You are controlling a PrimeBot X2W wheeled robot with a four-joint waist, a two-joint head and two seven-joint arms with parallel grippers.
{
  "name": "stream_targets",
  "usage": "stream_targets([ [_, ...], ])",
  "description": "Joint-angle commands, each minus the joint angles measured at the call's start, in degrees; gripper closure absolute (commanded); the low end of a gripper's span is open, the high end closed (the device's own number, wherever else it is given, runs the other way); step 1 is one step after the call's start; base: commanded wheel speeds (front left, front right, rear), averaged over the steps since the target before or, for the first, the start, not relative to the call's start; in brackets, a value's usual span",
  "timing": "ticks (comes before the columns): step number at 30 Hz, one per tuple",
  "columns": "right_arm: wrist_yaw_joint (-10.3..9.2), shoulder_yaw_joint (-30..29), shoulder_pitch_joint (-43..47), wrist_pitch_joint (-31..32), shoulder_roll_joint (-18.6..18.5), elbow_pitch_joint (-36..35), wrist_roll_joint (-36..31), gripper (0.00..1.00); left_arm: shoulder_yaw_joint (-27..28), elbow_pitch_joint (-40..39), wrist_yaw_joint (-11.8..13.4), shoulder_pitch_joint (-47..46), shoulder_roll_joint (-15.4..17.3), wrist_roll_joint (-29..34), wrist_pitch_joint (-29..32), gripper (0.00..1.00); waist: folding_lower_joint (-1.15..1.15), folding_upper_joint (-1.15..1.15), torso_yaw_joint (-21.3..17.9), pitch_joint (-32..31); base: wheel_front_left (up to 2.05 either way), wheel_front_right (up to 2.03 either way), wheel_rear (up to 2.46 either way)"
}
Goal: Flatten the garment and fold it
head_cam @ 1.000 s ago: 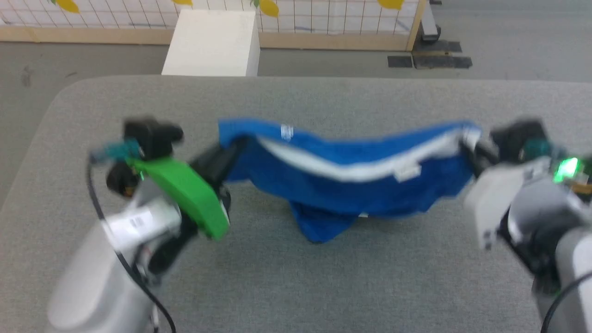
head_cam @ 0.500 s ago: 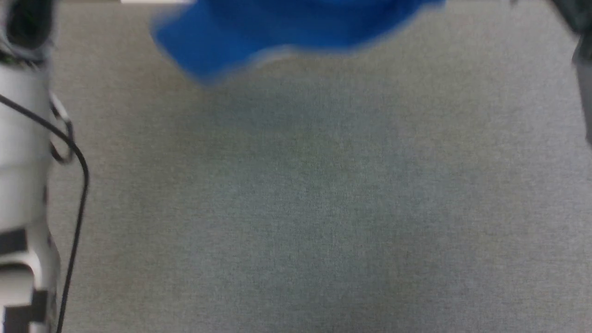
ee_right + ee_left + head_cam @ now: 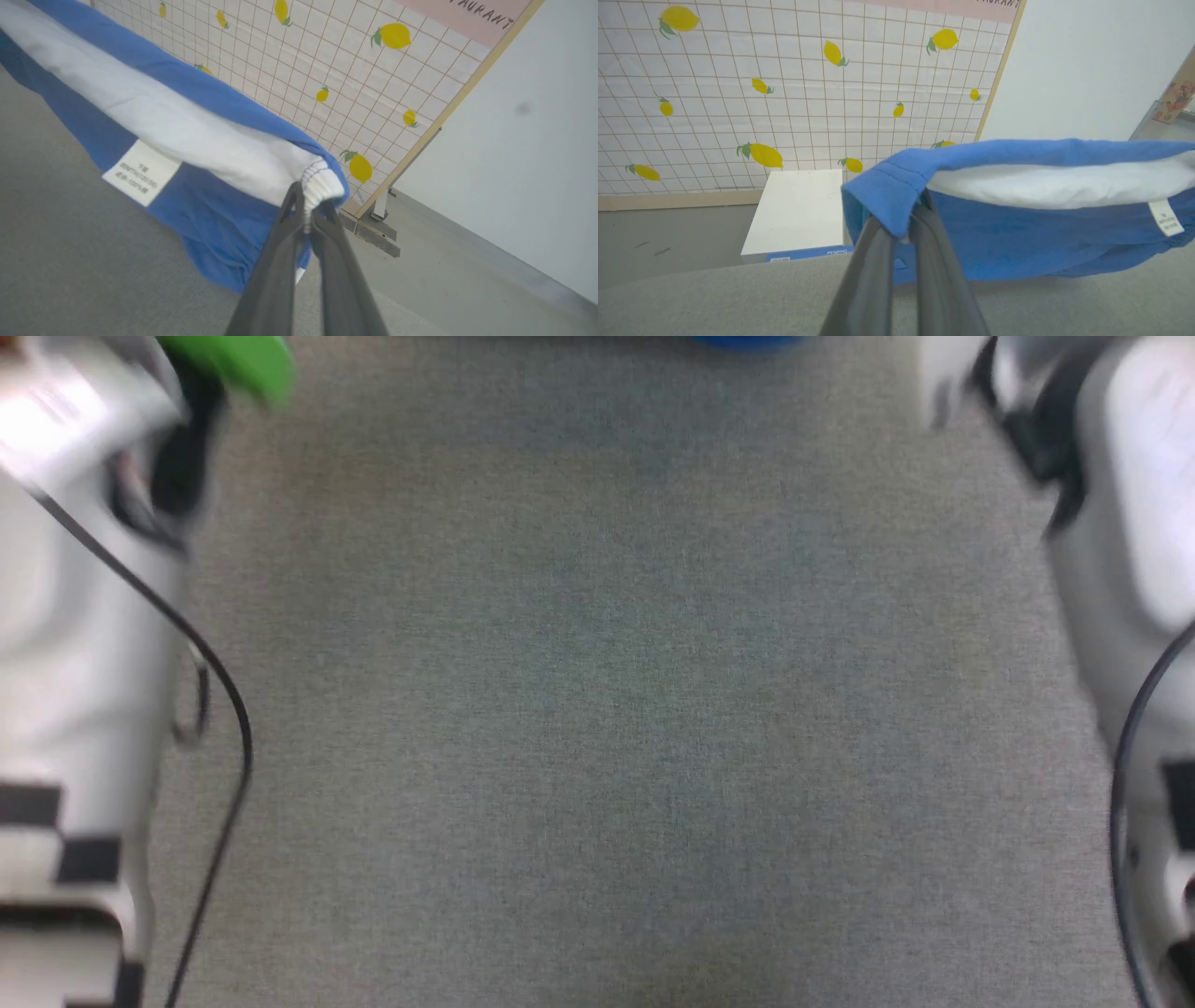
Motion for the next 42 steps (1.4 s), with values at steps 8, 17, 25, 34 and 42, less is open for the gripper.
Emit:
stream_targets([
  [8,-0.1,1.1,20.3,1.4,-2.7,-5.2,7.0,1.0,-7.2,-3.2,-0.5,19.9,3.0,-4.3,5.2,1.0,-0.01,0.0,0.7,-6.1,0.0,0.0,0.0],
  [17,-0.1,-2.2,42.4,9.0,-5.9,-19.0,11.0,1.0,-9.0,-14.9,1.8,40.2,8.0,-10.4,12.4,1.0,-0.01,0.0,0.6,-10.9,0.0,0.0,0.0],
  [25,-0.1,-6.6,59.7,14.9,-3.0,-28.4,11.3,1.0,-11.0,-25.2,7.0,56.7,10.3,-14.3,17.4,1.0,-0.01,0.0,1.1,-15.8,0.0,0.0,0.0],
  [34,-0.1,-10.6,74.0,21.9,0.3,-33.6,10.7,1.0,-13.5,-31.7,10.9,67.4,11.9,-15.7,20.2,1.0,-0.01,0.0,2.6,-18.5,0.0,0.0,0.0],
  [42,-0.1,-11.4,79.2,21.3,1.8,-38.2,10.7,1.0,-15.1,-35.9,10.8,68.3,13.2,-11.7,18.3,1.0,-0.01,0.0,2.4,-19.0,0.0,0.0,0.0],
])
